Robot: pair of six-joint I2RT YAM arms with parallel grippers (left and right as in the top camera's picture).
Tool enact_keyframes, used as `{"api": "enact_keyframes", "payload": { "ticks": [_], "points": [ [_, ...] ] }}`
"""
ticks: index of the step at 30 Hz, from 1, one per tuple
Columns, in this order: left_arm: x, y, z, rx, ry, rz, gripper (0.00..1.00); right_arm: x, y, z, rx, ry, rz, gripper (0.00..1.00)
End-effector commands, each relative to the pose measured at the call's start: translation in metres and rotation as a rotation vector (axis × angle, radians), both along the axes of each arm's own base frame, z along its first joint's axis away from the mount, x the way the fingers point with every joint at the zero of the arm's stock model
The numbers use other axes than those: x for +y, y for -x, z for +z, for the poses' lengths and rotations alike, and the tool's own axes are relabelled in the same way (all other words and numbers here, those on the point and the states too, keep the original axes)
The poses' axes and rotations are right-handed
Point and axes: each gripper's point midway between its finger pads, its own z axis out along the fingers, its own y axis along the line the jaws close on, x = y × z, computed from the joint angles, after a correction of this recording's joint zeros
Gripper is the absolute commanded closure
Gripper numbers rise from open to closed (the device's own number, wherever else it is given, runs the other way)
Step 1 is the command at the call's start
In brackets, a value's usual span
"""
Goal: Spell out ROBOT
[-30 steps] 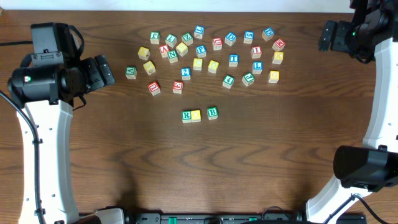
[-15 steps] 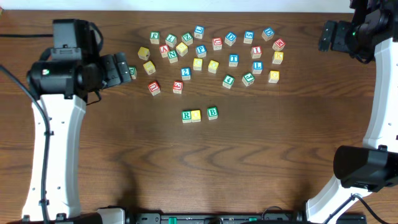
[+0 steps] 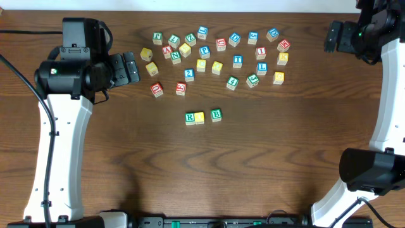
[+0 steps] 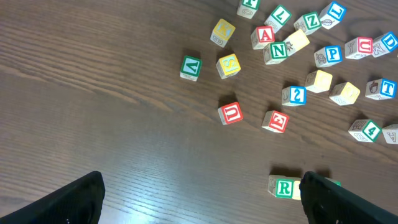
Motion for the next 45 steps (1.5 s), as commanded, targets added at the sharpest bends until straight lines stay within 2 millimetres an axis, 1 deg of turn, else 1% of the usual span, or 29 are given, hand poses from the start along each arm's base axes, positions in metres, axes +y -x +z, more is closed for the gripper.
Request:
{"api": "enact_keyframes", "payload": {
  "ticks": [1,18,19,20,31,45],
  "points": [
    [-0.001,-0.002,0.0,0.001,0.0,-0.006,0.02,-0.001,0.001,0.0,0.003,0.007,0.011,0.01],
    [-0.001,0.001,-0.002,0.013,0.0,-0.006,0.02,-0.001,0.001,0.0,0.003,0.007,0.011,0.01],
    [-0.001,0.001,-0.002,0.013,0.0,-0.006,0.0,-0.002,0.001,0.0,0.003,0.008,0.011,0.01],
    [-0.001,0.001,-0.002,0.013,0.0,-0.006,0.02,-0.001,0.001,0.0,0.003,0.007,0.011,0.01],
    [-0.001,0.004,-0.011,0.037,0.0,-0.006,0.02,-0.001,0.001,0.0,0.003,0.007,0.011,0.01],
    [-0.001,0.004,-0.011,0.037,0.0,-0.006,0.02,-0.001,0.001,0.0,0.003,0.007,0.011,0.01]
  ]
}}
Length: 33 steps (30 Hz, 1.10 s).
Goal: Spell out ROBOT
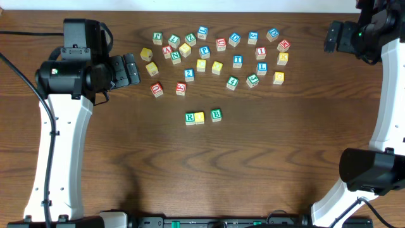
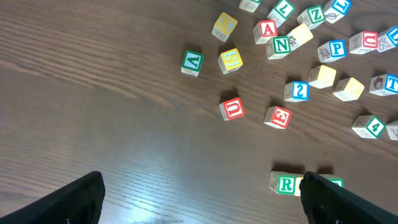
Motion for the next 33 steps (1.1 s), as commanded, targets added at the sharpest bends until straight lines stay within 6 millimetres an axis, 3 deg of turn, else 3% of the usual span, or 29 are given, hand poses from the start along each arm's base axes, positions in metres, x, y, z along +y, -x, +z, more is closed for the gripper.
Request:
{"api": "enact_keyframes", "payload": {
  "ticks": [1,19,28,33],
  "points": [
    [-0.001,0.001,-0.006,0.019,0.001,-0.005,0.02,-0.001,0.001,0.0,0.003,0.007,0.011,0.01],
    [-0.024,-0.013,-0.024,0.04,0.0,-0.065,0.02,-0.001,0.001,0.0,0.003,0.007,0.011,0.01],
    [-0.064,-0.036,-0.021,-0.04,0.013,-0.146,0.02,-0.001,0.001,0.0,0.003,0.007,0.011,0.01],
    [-0.088,-0.044,-0.031,-0.038,0.04,-0.157,0.02,-0.002,0.001,0.0,0.003,0.008,0.011,0.01]
  ]
}}
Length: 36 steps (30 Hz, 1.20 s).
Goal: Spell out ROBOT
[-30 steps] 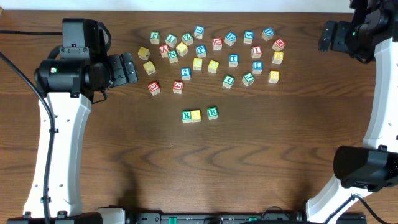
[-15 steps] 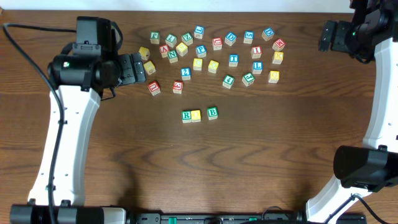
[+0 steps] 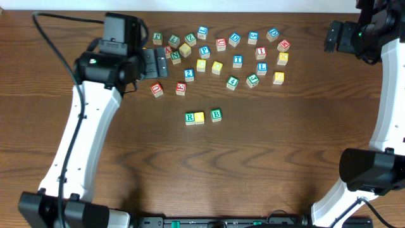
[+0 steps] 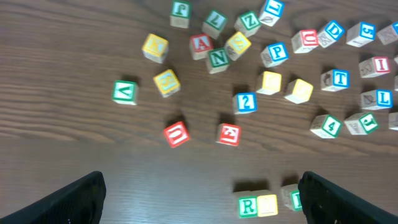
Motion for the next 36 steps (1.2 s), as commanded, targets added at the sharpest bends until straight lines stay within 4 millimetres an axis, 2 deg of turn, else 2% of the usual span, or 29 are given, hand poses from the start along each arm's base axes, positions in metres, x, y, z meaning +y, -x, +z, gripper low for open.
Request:
{"api": "enact_keyframes", "payload": {
  "ticks": [1,10,19,22,26,36],
  "points": [
    [-0.017,-0.004,-0.018,0.039,0.018,-0.004,0.03,-0.001,0.001,0.0,0.003,0.007,0.011,0.01],
    [-0.056,-0.005,-0.049,0.111,0.034,-0.033,0.09,-0.001,0.001,0.0,0.003,0.007,0.011,0.01],
    [-0.098,0.02,-0.058,0.175,0.07,-0.012,0.19,-0.001,0.001,0.0,0.003,0.007,0.011,0.01],
    [-0.121,0.032,-0.066,0.204,0.068,-0.043,0.23,-0.002,0.001,0.0,0.003,0.007,0.011,0.01],
    [-0.142,0.046,-0.086,0.264,0.052,-0.049,0.25,-0.002,0.001,0.0,0.003,0.007,0.011,0.01],
    [-0.164,0.066,-0.132,0.369,-0.022,-0.009,0.28,-0.001,0.001,0.0,0.003,0.007,0.011,0.01]
  ]
}}
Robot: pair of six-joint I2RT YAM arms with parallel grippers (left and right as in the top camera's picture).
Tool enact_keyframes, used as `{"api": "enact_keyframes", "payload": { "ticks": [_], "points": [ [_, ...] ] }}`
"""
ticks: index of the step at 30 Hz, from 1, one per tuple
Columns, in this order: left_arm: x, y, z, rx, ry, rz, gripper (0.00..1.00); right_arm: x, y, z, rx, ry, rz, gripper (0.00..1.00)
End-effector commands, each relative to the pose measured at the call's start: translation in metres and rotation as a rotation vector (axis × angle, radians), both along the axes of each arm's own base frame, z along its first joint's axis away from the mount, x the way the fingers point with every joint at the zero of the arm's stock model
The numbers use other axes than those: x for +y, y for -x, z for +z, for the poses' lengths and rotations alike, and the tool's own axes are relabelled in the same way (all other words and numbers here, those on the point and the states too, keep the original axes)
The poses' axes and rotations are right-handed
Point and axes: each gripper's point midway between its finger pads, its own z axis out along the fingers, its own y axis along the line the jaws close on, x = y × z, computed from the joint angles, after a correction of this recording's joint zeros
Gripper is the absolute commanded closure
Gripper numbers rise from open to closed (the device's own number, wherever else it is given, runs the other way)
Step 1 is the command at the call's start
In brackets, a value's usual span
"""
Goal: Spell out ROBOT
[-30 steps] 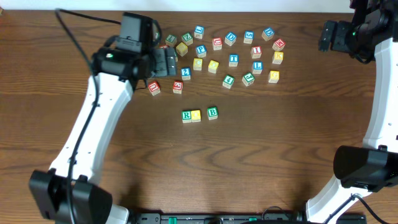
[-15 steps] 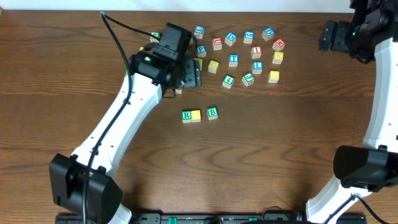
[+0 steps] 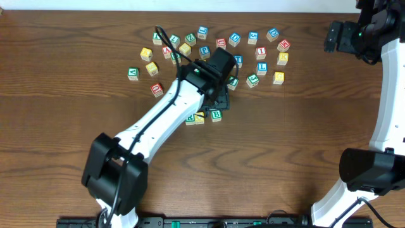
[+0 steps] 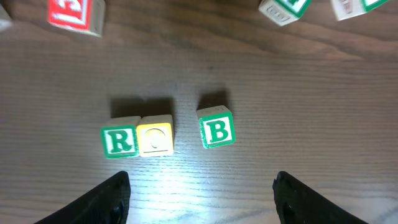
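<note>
A row of three blocks lies mid-table: a green R block touching a yellow block with a faint round letter, then, after a small gap, a green B block. My left gripper hangs open and empty just above the table, on the near side of this row, its fingers spread wider than the row. In the overhead view the left gripper covers part of the row beside the B block. A blue T block lies among the loose blocks. The right arm is raised at the far right; its jaws cannot be made out.
Several loose letter blocks are scattered along the back of the table, from a green block on the left to a yellow one on the right. A red block and a green block lie just beyond the row.
My left gripper was over the left end of the loose blocks; now it is lower, open over the R, yellow and B row mid-table. No block has moved. The right arm is unchanged.
My left gripper first stood open at the far left, beside the loose blocks, and was still there at the second moment. Then it was over the left blocks of the scatter, and now above the row. The row stayed R, yellow, B throughout.
</note>
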Motion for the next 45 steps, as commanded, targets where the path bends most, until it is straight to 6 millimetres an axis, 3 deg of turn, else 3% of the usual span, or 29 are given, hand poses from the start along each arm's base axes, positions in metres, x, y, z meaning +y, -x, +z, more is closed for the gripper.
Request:
{"api": "enact_keyframes", "payload": {
  "ticks": [1,12,26,40,45],
  "points": [
    [-0.004,0.003,-0.012,0.011,-0.027,0.037,0.28,-0.001,0.001,0.0,0.003,0.007,0.011,0.01],
    [-0.014,-0.004,-0.052,0.048,-0.042,0.087,0.3,-0.002,0.001,0.0,0.003,0.008,0.011,0.01],
    [-0.024,-0.006,-0.056,0.035,-0.02,0.108,0.34,-0.002,0.001,0.0,0.003,0.008,0.011,0.01],
    [-0.027,-0.005,-0.084,0.07,-0.048,0.119,0.34,-0.001,0.001,0.0,0.003,0.007,0.011,0.01],
    [-0.023,-0.007,-0.086,0.06,-0.072,0.128,0.37,-0.001,0.001,0.0,0.003,0.007,0.011,0.01]
  ]
}}
